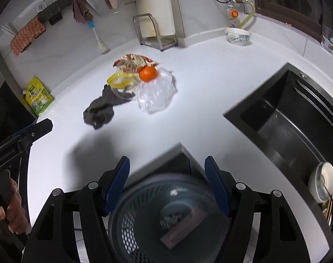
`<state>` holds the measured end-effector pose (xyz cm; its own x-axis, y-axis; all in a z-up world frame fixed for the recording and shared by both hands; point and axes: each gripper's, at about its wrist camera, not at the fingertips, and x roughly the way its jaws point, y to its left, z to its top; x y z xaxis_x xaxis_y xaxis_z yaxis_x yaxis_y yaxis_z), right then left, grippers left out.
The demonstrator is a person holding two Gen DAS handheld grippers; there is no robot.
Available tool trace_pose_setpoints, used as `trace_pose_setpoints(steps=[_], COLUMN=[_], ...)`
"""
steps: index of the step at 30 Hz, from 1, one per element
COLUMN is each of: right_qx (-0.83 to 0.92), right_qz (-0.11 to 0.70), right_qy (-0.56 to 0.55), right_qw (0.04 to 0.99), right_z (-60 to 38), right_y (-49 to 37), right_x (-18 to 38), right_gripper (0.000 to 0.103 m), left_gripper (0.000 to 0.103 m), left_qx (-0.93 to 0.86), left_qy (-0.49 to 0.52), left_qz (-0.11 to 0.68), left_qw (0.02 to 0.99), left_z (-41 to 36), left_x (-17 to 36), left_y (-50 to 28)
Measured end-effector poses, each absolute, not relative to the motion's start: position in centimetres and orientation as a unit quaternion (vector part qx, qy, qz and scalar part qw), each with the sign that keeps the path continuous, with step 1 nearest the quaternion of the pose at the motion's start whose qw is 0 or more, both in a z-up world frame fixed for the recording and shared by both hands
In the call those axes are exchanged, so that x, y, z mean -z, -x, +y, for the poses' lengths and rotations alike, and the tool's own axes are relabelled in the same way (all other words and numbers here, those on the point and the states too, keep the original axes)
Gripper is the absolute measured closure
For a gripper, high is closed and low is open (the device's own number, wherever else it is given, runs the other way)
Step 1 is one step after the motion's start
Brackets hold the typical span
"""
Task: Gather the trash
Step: 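Reach both tools back to the dark cloth and orange on the counter, then grasp the dark grey cloth with the left tool while the right tool grasps the orange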
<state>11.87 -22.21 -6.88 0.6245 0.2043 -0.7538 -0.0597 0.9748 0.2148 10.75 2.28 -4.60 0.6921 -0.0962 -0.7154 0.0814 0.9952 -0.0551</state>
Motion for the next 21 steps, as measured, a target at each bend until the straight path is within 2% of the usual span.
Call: trace_pose_setpoints(steps=[13,21], right_qx=[-0.088,-0.124], right_qz=[0.383,0.365], right_qy=[-0.05,-0.02], right_qw=[0.918,0.922], right_z=[-20.5,-20.3], right_y=[-22.6,-28.1], right_x=[7.5,8.5], right_gripper=[0.035,0.035], left_gripper=[0.016,0.016], left_qx=[0.041,0.032], left_qy=[0.016,0.025], left_qz=[0.387,0.397], left_qw=[0.921,0.917], left_z=[3.0,2.7], left_x=[8.5,11.4], left_y=[-19.2,-21.7])
